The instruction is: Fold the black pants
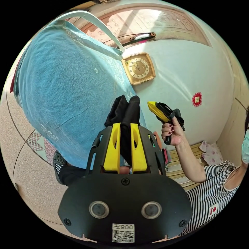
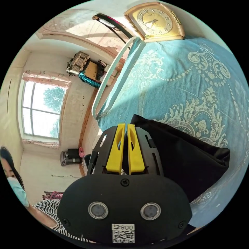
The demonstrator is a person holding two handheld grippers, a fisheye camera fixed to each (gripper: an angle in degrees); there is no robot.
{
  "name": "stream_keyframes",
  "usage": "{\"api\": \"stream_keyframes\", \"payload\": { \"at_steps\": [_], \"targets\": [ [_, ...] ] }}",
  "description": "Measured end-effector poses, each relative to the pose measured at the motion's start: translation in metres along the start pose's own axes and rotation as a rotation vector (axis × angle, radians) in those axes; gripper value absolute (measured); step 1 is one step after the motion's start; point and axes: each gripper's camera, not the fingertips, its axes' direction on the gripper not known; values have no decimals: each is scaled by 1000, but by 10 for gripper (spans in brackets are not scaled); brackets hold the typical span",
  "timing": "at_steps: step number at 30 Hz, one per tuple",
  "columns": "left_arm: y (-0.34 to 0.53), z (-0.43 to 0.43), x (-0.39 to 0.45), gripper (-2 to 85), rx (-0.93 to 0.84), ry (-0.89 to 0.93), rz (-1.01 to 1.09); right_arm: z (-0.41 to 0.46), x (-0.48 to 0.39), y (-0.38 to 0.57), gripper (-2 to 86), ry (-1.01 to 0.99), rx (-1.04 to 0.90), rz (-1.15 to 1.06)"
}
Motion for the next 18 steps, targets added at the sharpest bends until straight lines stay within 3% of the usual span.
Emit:
{"api": "stream_keyframes", "payload": {
  "at_steps": [6, 12, 15, 18],
  "targets": [
    [9, -24, 27, 34, 140, -114, 93, 32, -7, -11, 2, 112, -79, -111],
    [7, 12, 59, 6, -37, -198, 248, 104, 9, -42, 1, 280, -307, -106],
    [5, 34, 58, 3, -128, -307, 265, 106, 4, -42, 1, 301, -325, -186],
    [9, 36, 59, 1, -116, -270, 228, 72, 5, -34, 1, 235, -253, -233]
  ]
}}
